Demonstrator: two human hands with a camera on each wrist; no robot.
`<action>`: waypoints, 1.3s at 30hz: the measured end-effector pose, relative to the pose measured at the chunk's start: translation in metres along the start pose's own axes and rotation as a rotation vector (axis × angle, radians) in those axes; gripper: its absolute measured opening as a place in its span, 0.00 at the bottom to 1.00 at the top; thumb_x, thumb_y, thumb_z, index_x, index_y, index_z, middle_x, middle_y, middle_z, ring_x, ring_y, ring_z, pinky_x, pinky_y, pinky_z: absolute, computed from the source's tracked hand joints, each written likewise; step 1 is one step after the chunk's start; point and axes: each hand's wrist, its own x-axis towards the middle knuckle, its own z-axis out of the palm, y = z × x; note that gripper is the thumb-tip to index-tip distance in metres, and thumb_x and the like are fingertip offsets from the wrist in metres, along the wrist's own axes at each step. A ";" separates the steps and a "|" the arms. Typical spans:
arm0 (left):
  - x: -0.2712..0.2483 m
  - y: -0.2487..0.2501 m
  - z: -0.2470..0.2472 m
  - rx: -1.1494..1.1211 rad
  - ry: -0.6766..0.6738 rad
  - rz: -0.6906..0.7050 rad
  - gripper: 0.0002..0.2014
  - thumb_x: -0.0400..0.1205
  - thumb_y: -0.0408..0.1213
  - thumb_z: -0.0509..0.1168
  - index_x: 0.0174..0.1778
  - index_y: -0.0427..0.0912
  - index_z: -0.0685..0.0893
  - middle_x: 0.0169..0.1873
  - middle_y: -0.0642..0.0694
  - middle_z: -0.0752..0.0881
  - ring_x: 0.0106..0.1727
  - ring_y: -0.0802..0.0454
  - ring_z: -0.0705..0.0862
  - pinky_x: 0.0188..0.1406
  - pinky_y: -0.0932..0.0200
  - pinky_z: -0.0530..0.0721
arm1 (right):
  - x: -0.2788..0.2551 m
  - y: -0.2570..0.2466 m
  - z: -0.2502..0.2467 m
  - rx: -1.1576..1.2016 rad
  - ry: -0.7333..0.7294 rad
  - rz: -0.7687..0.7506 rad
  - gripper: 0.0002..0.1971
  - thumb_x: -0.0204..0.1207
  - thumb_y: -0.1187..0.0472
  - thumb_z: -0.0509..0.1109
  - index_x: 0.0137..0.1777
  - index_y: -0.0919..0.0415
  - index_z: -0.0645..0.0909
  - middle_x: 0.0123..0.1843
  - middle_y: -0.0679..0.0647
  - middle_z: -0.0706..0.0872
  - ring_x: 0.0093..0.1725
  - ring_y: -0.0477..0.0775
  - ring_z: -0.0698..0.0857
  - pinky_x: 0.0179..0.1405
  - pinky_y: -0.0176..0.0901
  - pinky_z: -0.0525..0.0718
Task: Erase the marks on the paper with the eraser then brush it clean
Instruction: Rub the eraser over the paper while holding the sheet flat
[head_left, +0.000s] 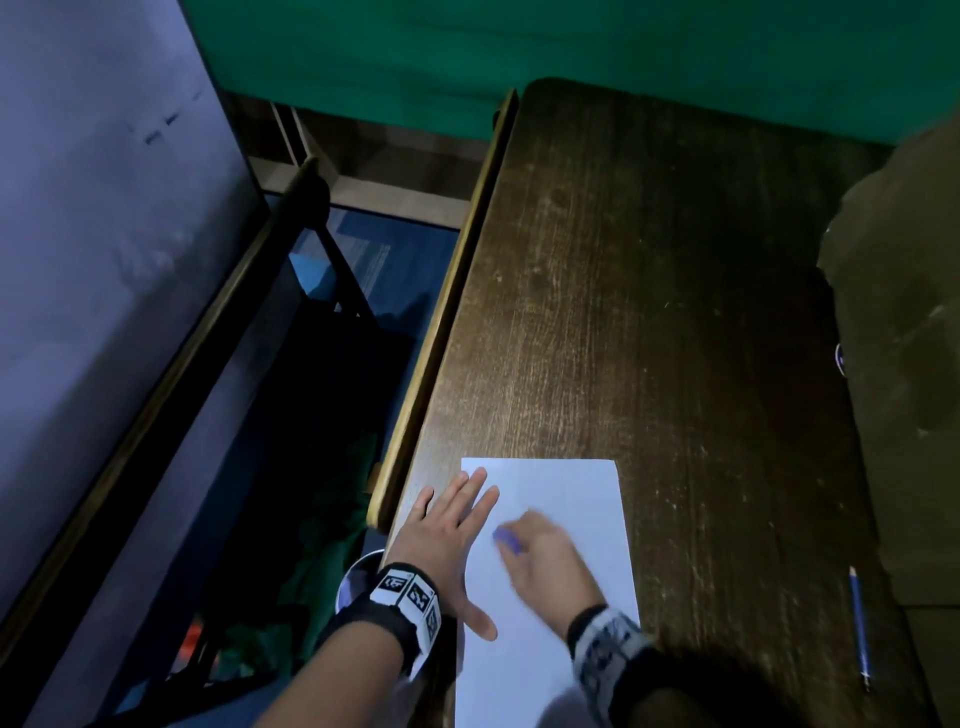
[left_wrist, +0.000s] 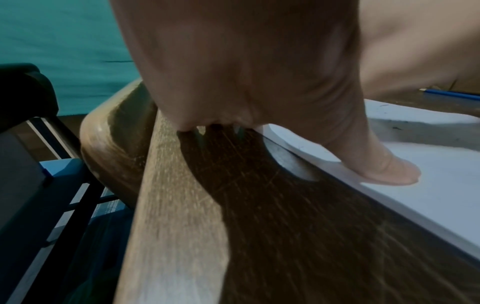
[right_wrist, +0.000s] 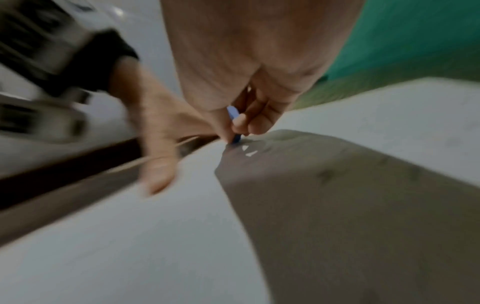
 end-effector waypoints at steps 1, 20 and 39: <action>-0.001 0.000 -0.001 0.000 -0.010 0.009 0.78 0.56 0.81 0.72 0.87 0.51 0.27 0.83 0.51 0.20 0.84 0.51 0.22 0.85 0.40 0.29 | 0.012 0.008 -0.005 -0.012 0.138 0.067 0.06 0.81 0.58 0.68 0.49 0.55 0.87 0.43 0.50 0.82 0.41 0.48 0.83 0.49 0.38 0.81; 0.003 0.001 0.000 0.024 -0.034 -0.008 0.77 0.60 0.79 0.72 0.85 0.49 0.23 0.80 0.50 0.15 0.83 0.50 0.20 0.86 0.38 0.32 | -0.021 -0.003 0.007 -0.006 -0.121 -0.130 0.09 0.81 0.54 0.62 0.45 0.54 0.84 0.42 0.49 0.78 0.38 0.50 0.81 0.46 0.46 0.83; 0.003 0.000 0.000 0.017 -0.064 0.002 0.80 0.56 0.82 0.71 0.85 0.49 0.23 0.79 0.50 0.15 0.80 0.51 0.16 0.85 0.37 0.31 | -0.032 -0.002 0.022 0.029 -0.022 -0.075 0.10 0.81 0.49 0.60 0.49 0.49 0.82 0.43 0.47 0.78 0.39 0.47 0.82 0.45 0.45 0.84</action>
